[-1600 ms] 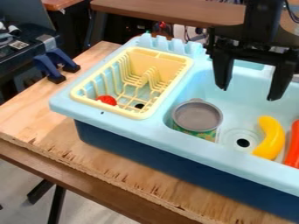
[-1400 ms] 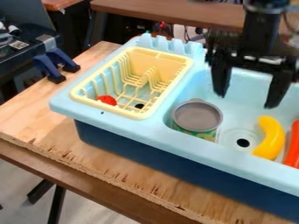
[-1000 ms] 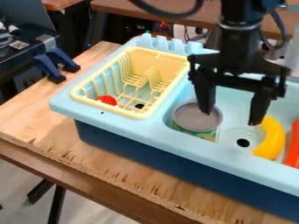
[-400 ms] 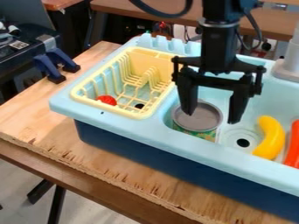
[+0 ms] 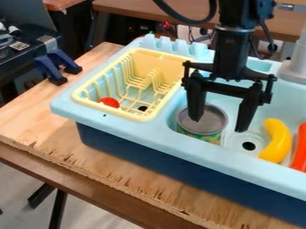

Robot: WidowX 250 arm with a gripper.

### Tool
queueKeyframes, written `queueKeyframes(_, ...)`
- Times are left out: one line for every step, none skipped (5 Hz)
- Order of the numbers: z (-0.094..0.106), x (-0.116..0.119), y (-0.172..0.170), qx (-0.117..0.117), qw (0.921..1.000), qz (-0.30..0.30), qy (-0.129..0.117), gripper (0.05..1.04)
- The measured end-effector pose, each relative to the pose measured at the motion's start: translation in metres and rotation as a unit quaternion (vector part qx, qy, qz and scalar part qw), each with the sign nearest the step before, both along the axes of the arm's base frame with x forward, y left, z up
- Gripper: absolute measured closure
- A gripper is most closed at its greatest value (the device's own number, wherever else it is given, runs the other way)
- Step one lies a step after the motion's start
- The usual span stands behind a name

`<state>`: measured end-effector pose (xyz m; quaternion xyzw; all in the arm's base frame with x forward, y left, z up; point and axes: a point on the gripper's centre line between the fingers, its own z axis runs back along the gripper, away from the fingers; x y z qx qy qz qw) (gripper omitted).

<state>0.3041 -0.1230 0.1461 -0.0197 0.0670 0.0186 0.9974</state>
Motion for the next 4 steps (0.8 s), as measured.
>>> queueKeyframes(-0.004,-0.001,0.003,0.008,0.9996,0.012,0.026,0.081)
queueKeyframes(-0.008,-0.005,0.010,0.006,0.9981,0.037,0.048,0.081)
queueKeyframes(-0.016,-0.011,0.020,0.008,0.9955,0.061,0.072,0.081)
queueKeyframes(-0.018,-0.008,0.025,-0.007,0.9968,0.058,0.056,0.081)
